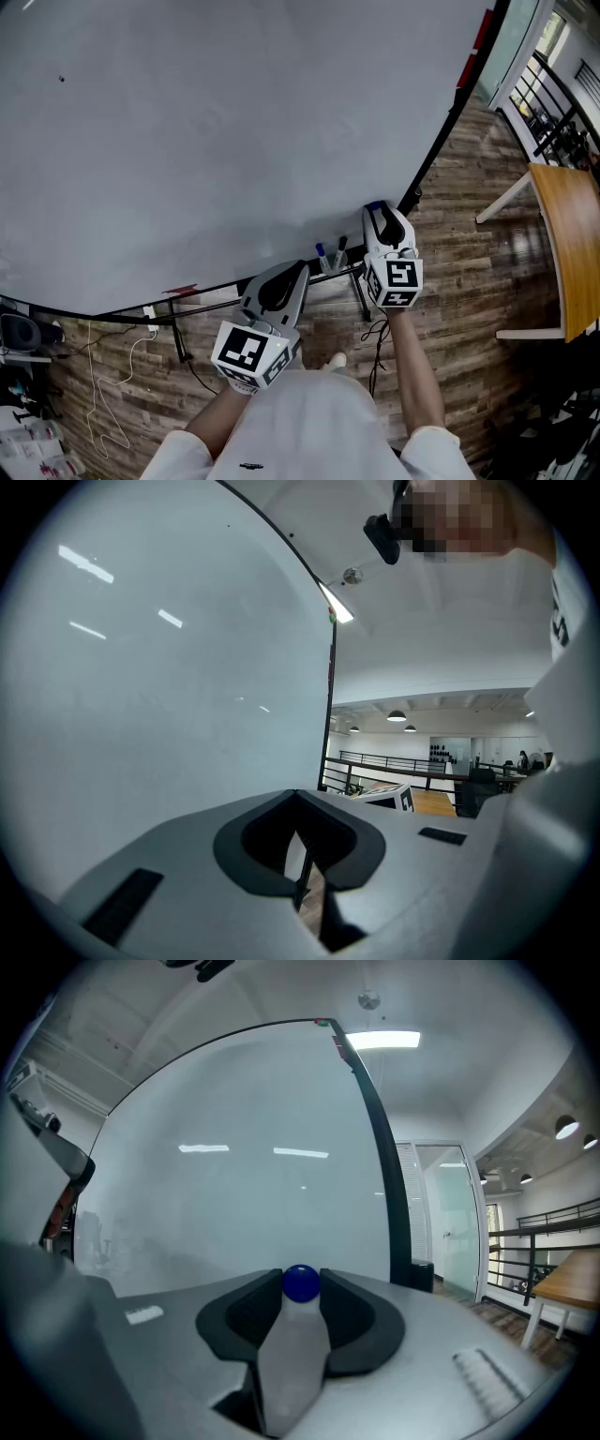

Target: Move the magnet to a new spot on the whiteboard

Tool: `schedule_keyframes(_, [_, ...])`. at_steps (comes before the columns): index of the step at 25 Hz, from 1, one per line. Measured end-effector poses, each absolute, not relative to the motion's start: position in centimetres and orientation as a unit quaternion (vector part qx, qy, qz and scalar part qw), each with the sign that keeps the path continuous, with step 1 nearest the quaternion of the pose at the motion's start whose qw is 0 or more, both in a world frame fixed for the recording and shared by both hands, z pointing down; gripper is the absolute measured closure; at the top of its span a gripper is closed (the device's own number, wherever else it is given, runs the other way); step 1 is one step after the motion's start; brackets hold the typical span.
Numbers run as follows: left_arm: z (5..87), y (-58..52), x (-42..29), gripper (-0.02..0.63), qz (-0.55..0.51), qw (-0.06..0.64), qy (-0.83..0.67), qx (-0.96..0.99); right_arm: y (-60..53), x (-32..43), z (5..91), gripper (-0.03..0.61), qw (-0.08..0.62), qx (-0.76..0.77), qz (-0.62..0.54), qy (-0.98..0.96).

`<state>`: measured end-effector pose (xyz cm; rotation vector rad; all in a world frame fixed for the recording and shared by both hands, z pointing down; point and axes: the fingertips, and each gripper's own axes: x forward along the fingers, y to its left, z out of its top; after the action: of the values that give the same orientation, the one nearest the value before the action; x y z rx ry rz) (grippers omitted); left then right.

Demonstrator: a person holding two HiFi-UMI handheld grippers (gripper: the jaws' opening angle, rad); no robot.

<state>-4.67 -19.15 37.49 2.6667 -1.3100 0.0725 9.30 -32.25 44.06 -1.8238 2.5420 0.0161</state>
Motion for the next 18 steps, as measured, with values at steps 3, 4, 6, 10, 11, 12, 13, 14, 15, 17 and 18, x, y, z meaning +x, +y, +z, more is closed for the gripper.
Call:
schedule_keyframes(3, [37.4,-19.1,-4.6,0.607,0.025,0.084,-0.437,0.895,-32.2,9.3,44.1,0.445,0.008,-0.584,0.006,0.812])
schedule_keyframes(4, [37.4,-19.1,-4.6,0.607,0.025,0.084,-0.436,0.896,-32.2,9.3,44.1,0.445,0.008,-0.584,0.005,0.811])
schedule_keyframes(6, [37.4,-19.0,-4.6,0.607,0.025,0.084,-0.435,0.896,-32.2,9.3,44.1,0.445,0.007,-0.584,0.003,0.812])
schedule_keyframes(10, [37.3,-18.7,-4.6,0.607,0.024,0.082,-0.433,0.897,-31.7,9.3,44.0,0.445,0.005,-0.584,0.000,0.811])
schedule_keyframes(11, [37.2,-18.7,-4.6,0.607,0.024,0.082,-0.433,0.897,-31.4,9.4,44.0,0.445,0.005,-0.585,0.000,0.811])
schedule_keyframes(12, [37.2,-18.6,-4.6,0.607,0.023,0.082,-0.433,0.897,-31.2,9.4,43.9,0.445,0.006,-0.585,0.000,0.811])
schedule_keyframes(13, [37.2,-18.6,-4.7,0.607,0.023,0.082,-0.432,0.898,-31.0,9.4,43.8,0.445,0.007,-0.586,0.000,0.810])
schedule_keyframes(14, [37.1,-18.5,-4.7,0.607,0.022,0.082,-0.432,0.898,-30.7,9.5,43.7,0.445,0.007,-0.587,0.000,0.809])
schedule_keyframes(15, [37.1,-18.4,-4.7,0.607,0.022,0.082,-0.432,0.898,-30.4,9.6,43.7,0.445,0.008,-0.588,0.000,0.808])
schedule_keyframes(17, [37.1,-18.1,-4.8,0.607,0.021,0.082,-0.431,0.898,-29.6,9.8,43.7,0.445,0.008,-0.590,-0.003,0.807])
schedule_keyframes(18, [37.2,-18.0,-4.8,0.607,0.021,0.083,-0.431,0.898,-29.2,9.9,43.8,0.445,0.008,-0.591,-0.004,0.807])
